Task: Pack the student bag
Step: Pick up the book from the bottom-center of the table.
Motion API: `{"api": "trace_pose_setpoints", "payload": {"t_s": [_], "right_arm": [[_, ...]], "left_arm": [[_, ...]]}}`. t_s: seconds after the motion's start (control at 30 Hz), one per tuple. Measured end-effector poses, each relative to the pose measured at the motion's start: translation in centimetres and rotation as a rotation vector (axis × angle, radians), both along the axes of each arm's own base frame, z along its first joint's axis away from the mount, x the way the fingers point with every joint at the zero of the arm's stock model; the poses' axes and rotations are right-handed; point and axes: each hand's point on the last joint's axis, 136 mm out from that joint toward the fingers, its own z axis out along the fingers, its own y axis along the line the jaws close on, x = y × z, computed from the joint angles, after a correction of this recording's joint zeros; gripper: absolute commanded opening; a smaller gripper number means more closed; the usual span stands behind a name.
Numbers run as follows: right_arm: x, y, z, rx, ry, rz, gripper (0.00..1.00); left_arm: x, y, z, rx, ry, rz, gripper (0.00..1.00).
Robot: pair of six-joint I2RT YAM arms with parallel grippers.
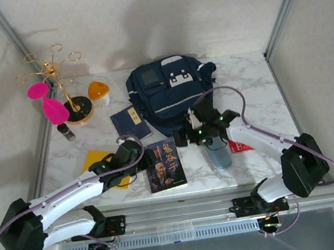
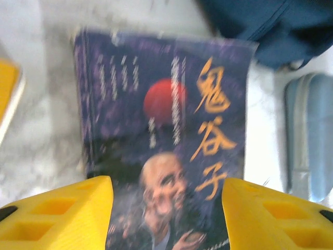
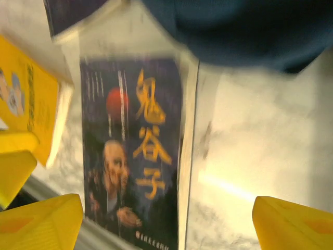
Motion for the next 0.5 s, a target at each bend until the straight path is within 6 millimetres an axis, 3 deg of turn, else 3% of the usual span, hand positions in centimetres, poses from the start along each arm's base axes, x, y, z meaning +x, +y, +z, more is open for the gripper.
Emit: {"api": "trace_pose_setpoints", "payload": {"t_s": [0.1,0.2,0.5], "right_arm": [[-2.7,0.8,-2.5,0.017,0.062,0.015,0.81],[-4.1,1.5,-4.0,0.049,0.091,0.017,0.80],[-4.3,4.7,-5.1,0.133,0.073,0.020,0.81]], "left_arm": [[-1.8,-0.1,-1.8,0.013,0.051,-0.008,0.59],[-2.5,0.1,-3.2,0.033,0.093,-0.005,0.62],[-2.6,0.1,-5.4,0.084,0.140,-0.010,0.65]]}}
